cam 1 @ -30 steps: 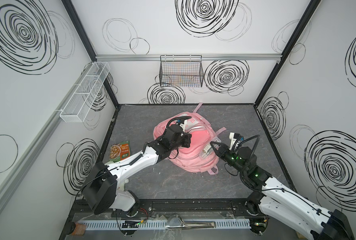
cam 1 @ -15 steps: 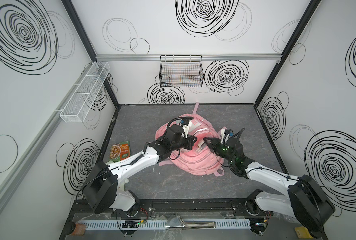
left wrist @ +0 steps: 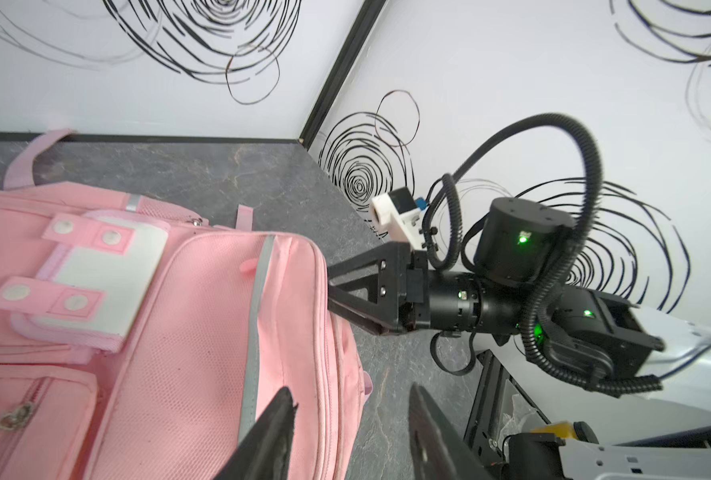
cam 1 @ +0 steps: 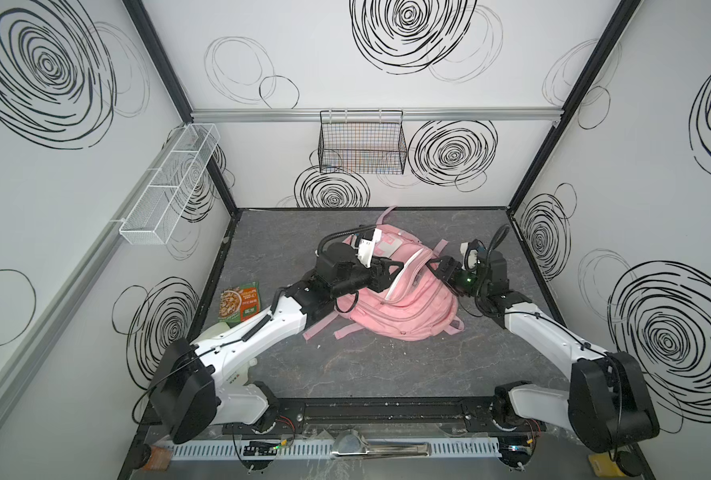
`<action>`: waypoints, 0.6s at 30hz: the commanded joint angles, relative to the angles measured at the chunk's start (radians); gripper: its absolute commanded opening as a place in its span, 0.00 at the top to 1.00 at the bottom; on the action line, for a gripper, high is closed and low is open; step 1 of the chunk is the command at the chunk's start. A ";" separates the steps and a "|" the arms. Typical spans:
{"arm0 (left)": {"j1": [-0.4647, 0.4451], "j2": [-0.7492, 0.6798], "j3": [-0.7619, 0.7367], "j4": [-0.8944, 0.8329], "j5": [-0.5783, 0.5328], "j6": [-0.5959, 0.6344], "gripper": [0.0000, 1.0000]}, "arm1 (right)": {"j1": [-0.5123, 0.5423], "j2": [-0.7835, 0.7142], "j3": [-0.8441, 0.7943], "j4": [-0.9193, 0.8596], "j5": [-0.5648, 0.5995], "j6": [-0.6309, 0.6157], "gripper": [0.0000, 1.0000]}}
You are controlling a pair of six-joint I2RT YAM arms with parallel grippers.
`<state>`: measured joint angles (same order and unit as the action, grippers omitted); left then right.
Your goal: Pack the student bag
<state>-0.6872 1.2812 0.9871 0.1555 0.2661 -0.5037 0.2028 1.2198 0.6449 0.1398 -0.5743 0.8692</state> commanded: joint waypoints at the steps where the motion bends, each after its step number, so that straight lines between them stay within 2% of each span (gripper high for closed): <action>1: 0.041 -0.106 -0.040 -0.030 -0.065 0.035 0.52 | 0.013 -0.057 -0.046 -0.052 -0.107 -0.005 0.22; 3: 0.065 -0.169 -0.092 -0.070 -0.104 0.041 0.51 | 0.033 -0.102 -0.054 -0.091 -0.096 -0.002 0.26; 4: 0.083 -0.200 -0.120 -0.095 -0.126 0.047 0.50 | 0.052 -0.137 -0.051 -0.139 -0.054 -0.018 0.28; 8: 0.186 -0.295 -0.189 -0.196 -0.173 0.099 0.50 | 0.190 -0.313 -0.016 -0.334 0.263 -0.051 0.37; 12: 0.189 -0.316 -0.193 -0.259 -0.318 0.223 0.50 | 0.401 -0.455 -0.005 -0.411 0.586 0.009 0.51; 15: 0.201 -0.328 -0.210 -0.236 -0.356 0.242 0.49 | 0.563 -0.429 0.012 -0.399 0.705 0.069 0.55; 18: 0.211 -0.337 -0.222 -0.221 -0.379 0.237 0.49 | 0.721 -0.286 0.082 -0.393 0.794 0.084 0.51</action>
<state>-0.4904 0.9653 0.7769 -0.0895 -0.0467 -0.3099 0.8364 0.8398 0.6758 -0.2150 0.0364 0.9119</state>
